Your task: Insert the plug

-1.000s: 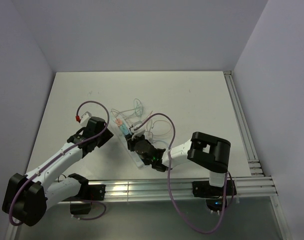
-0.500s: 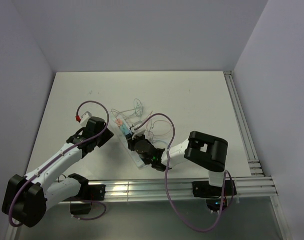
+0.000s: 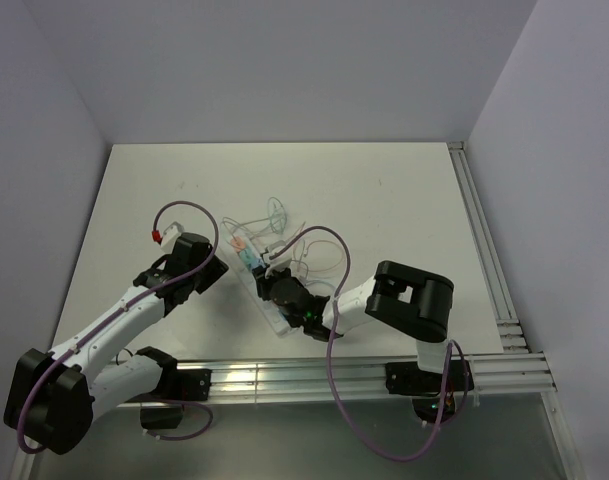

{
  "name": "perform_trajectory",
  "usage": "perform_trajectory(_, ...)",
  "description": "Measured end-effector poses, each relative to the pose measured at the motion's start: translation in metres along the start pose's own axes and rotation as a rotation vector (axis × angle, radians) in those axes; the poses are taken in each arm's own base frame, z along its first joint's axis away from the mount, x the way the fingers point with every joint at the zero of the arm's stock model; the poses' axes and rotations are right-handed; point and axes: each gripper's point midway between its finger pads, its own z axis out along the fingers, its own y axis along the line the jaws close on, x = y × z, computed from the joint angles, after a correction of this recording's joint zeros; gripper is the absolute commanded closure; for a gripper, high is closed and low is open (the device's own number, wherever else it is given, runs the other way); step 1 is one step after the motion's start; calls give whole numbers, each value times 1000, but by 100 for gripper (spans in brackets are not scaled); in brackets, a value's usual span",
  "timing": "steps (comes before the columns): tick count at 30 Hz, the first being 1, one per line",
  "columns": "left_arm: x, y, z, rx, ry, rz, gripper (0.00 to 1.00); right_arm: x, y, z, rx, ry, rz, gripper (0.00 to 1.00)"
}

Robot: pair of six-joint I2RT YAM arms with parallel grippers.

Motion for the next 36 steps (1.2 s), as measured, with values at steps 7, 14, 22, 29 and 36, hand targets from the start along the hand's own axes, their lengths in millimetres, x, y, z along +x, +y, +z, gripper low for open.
perform_trajectory(7, 0, -2, 2, 4, 1, -1, 49, 1, 3, 5, 8, 29, -24, 100)
perform_trajectory(14, -1, -1, 2, 2, -3, -6, 48, 6, 2, 4, 12, 46, -38, 100)
perform_trajectory(22, -1, 2, 11, -28, -16, -19, 49, 8, 7, 9, 27, 82, -88, 100)
perform_trajectory(29, 4, 13, 22, -80, -15, -26, 49, 19, 8, 16, 82, 112, -146, 100)
perform_trajectory(36, 8, 18, 32, -109, -8, -26, 50, 21, 11, 18, 100, 146, -184, 100)
